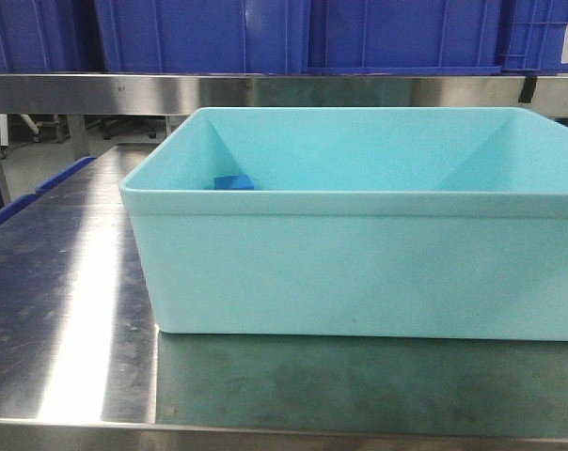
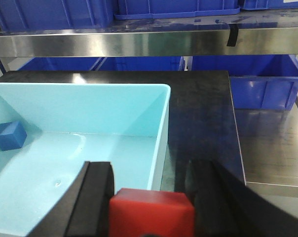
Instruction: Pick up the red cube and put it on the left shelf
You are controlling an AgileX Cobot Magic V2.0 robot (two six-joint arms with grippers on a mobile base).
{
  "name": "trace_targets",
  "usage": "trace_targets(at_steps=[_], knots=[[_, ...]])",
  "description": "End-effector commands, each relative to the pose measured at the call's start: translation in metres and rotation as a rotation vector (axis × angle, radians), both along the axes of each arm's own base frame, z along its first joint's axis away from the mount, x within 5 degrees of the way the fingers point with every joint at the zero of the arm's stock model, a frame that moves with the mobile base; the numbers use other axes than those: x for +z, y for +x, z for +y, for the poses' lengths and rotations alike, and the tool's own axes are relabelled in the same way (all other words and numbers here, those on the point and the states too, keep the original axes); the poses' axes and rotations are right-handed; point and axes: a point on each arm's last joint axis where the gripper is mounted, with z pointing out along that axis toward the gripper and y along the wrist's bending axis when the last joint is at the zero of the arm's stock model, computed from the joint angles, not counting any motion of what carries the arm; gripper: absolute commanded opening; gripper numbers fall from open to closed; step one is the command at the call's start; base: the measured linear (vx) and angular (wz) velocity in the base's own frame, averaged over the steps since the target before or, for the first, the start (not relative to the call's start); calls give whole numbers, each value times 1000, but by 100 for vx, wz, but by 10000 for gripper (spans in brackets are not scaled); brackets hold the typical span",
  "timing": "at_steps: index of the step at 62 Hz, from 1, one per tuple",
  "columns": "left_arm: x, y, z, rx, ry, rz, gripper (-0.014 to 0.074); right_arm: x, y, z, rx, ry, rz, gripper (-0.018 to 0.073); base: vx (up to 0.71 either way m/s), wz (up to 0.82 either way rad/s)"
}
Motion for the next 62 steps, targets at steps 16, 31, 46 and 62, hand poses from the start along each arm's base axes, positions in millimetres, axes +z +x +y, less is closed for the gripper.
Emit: trace_targets(at_steps=[16, 31, 46, 62], knots=[[1, 0, 0, -6, -5, -68, 106, 17, 1, 0, -2, -3, -107, 56, 0, 0], [1, 0, 0, -6, -5, -68, 106, 17, 1, 0, -2, -3, -107, 56, 0, 0], [1, 0, 0, -6, -5, -68, 106, 17, 1, 0, -2, -3, -107, 56, 0, 0], [1, 0, 0, -6, -5, -68, 106, 17, 1, 0, -2, -3, -107, 56, 0, 0]])
